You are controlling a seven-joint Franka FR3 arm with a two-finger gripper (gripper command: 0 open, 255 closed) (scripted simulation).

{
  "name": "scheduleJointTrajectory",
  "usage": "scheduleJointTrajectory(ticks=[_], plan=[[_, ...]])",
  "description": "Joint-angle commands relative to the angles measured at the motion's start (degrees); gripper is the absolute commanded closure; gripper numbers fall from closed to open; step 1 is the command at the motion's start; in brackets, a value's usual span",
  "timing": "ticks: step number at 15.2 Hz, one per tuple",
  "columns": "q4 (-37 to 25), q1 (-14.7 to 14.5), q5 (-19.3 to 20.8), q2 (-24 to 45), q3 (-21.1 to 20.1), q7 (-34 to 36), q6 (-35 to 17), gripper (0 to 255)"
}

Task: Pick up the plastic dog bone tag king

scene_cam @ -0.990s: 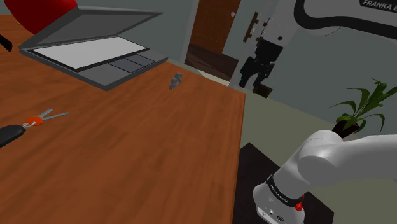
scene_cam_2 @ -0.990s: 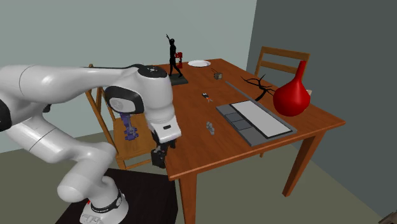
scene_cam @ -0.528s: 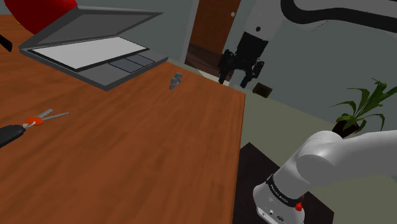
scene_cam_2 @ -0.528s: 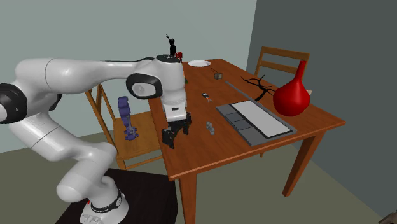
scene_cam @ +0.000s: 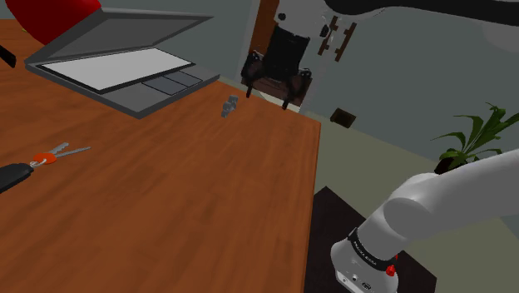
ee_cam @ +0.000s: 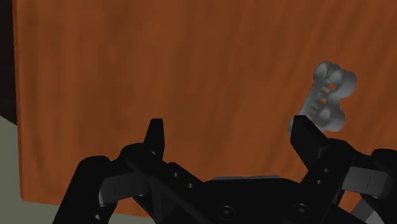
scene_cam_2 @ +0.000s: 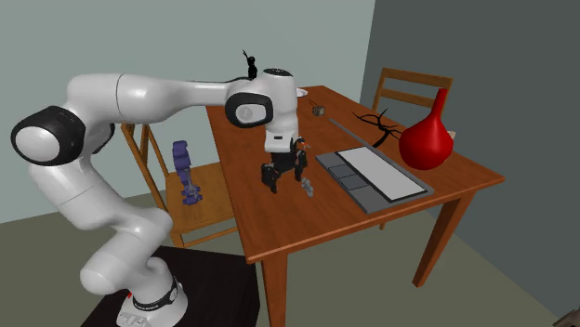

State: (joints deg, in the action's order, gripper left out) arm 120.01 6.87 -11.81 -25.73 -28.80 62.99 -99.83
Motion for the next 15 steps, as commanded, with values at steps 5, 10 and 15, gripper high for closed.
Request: scheduleJointTrajectory(ticks=[5,10,15], plan=[[-14.15,4.75,7.73,15.03,-10.98,24.42,-0.04,0],[-12.07,4.62,8.52,16.16,-11.58,26.23,-2.97,0],[-9.31,4.53,8.47,16.15,-11.73,26.30,-5.72,0]])
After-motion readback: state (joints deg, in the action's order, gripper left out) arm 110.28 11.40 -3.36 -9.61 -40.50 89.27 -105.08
